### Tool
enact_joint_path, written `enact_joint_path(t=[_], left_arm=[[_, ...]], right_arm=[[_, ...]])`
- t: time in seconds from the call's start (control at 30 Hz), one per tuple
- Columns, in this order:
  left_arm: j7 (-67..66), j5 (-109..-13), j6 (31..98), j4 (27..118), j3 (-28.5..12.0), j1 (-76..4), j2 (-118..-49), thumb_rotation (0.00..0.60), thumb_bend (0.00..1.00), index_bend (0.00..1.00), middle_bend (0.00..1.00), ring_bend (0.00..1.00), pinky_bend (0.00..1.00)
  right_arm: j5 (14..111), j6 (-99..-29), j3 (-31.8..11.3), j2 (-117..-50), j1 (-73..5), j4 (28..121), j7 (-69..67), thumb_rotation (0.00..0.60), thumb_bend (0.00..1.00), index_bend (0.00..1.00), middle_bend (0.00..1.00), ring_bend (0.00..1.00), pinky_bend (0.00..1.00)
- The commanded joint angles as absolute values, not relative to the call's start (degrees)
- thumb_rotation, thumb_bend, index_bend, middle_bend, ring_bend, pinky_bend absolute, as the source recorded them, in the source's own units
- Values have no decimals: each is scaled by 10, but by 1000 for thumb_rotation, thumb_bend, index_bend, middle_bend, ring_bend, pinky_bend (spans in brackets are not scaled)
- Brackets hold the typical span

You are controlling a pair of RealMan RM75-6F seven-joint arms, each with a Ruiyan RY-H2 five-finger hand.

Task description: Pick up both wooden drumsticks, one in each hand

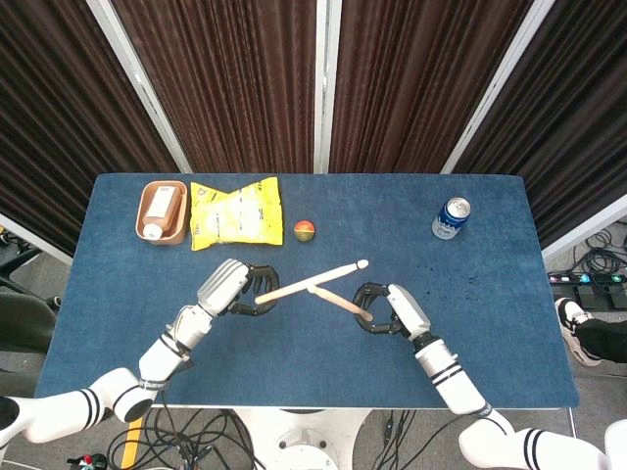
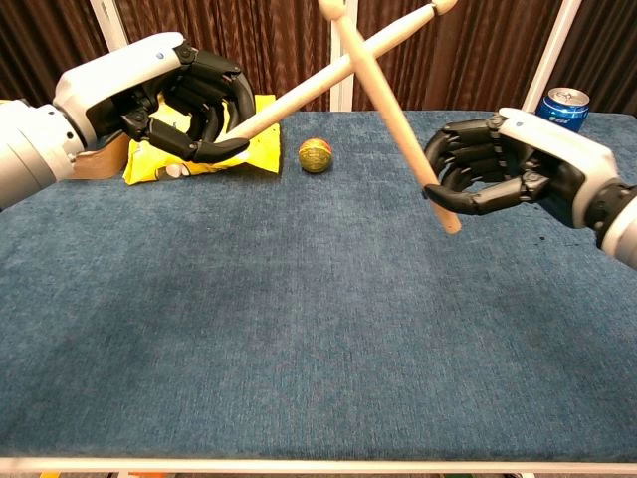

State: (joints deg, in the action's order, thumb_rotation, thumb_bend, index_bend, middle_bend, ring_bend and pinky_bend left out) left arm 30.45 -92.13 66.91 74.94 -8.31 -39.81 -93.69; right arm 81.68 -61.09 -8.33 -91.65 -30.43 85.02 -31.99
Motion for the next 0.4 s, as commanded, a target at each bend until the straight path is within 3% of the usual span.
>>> enact_joint_path(t=[0.03, 0.4], left_arm=[[309, -925, 673, 744, -80, -402, -941, 600, 548, 674, 720, 648, 743], [328, -928, 682, 723, -68, -410, -949, 600, 548, 674, 719, 648, 742]], right_arm=[[804, -604, -93, -928, -312, 855, -303, 600, 683, 863, 666, 518, 429], [787, -599, -105, -941, -320, 860, -288, 600, 684, 863, 665, 518, 429]])
